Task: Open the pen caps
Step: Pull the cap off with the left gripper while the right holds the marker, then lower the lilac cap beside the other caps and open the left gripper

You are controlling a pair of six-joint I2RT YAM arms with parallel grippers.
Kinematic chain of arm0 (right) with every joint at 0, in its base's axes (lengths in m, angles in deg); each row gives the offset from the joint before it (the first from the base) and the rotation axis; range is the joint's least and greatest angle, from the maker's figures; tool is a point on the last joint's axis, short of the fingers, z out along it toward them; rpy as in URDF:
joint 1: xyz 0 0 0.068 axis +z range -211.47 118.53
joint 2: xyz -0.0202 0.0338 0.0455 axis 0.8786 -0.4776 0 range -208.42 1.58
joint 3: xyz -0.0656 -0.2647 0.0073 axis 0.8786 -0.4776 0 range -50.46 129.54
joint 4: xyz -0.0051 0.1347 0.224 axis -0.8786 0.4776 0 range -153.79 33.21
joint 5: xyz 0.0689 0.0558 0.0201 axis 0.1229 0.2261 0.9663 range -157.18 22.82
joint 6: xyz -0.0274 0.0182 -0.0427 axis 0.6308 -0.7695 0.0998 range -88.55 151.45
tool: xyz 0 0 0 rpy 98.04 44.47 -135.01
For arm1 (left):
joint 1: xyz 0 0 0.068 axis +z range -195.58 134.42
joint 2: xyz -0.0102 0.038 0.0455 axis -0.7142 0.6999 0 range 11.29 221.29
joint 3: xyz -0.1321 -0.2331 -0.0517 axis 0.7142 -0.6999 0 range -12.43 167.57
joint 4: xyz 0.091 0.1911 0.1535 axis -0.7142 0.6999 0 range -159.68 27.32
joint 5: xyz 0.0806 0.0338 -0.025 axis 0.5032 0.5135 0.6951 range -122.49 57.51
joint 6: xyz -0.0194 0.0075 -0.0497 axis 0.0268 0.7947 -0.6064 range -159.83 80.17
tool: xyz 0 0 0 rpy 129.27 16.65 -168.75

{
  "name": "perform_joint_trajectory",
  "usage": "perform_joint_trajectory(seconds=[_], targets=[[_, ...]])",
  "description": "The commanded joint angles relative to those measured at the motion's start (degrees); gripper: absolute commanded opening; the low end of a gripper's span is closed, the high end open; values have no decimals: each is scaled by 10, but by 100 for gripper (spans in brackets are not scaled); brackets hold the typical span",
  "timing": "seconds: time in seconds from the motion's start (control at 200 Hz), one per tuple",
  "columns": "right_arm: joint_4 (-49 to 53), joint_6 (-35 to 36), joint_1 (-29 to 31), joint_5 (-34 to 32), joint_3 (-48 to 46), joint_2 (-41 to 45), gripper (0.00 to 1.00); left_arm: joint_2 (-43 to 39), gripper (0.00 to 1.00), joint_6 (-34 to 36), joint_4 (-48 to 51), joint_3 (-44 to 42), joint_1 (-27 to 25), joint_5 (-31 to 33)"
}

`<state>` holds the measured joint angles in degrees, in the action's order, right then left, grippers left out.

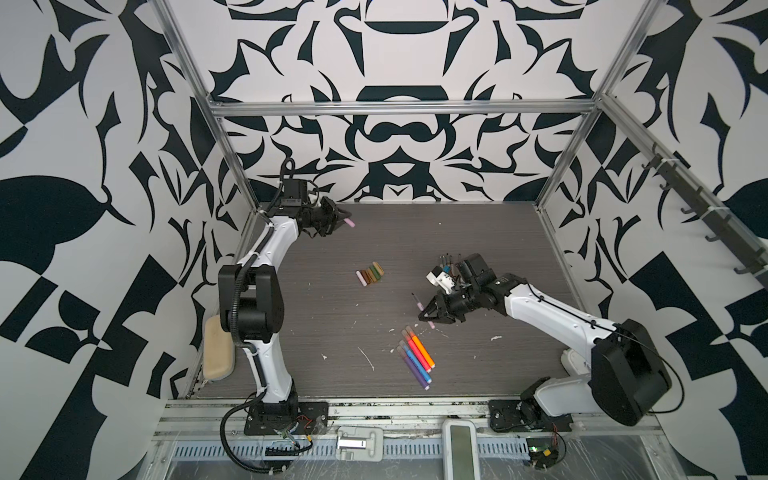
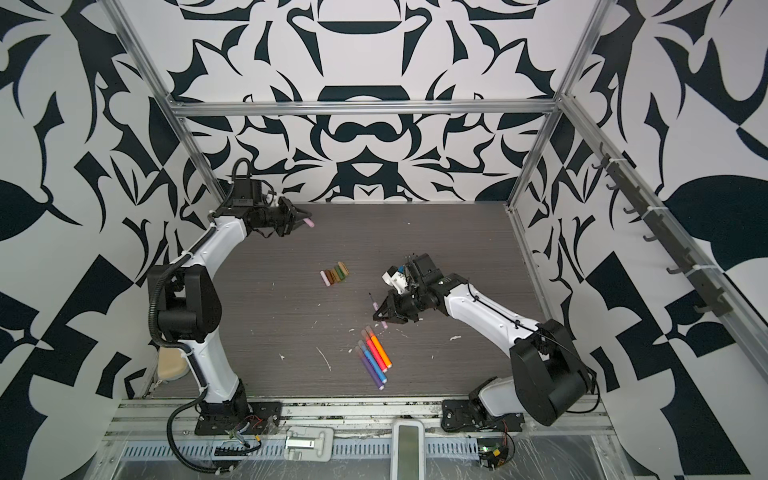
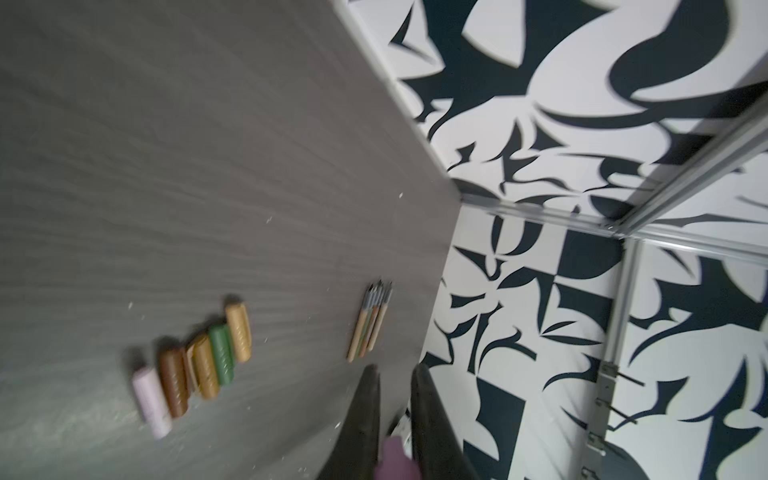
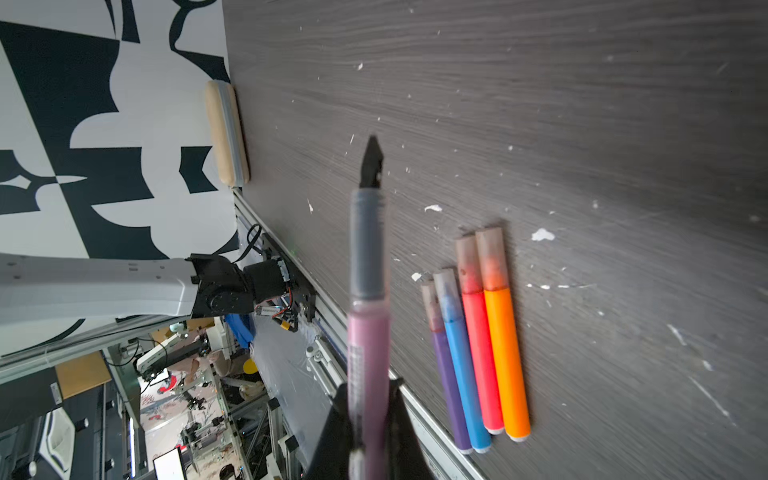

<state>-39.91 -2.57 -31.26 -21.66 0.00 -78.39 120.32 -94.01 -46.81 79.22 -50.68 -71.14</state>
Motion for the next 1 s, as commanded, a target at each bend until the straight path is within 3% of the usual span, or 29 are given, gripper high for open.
perform_joint_trajectory(seconds=[0.0,0.3,0.515,0.995], targets=[[9,14,1,-26,25,3,0,-27,0,63,80,-42,-9,20],[33,25,-6,-40,37,-40,0,-6,0,207,233,-72,-9,129],[40,27,-6,-39,47,-53,0,9,2,230,232,-117,-10,149],[61,35,-7,-35,60,-65,0,106,12,242,235,-82,-38,139]])
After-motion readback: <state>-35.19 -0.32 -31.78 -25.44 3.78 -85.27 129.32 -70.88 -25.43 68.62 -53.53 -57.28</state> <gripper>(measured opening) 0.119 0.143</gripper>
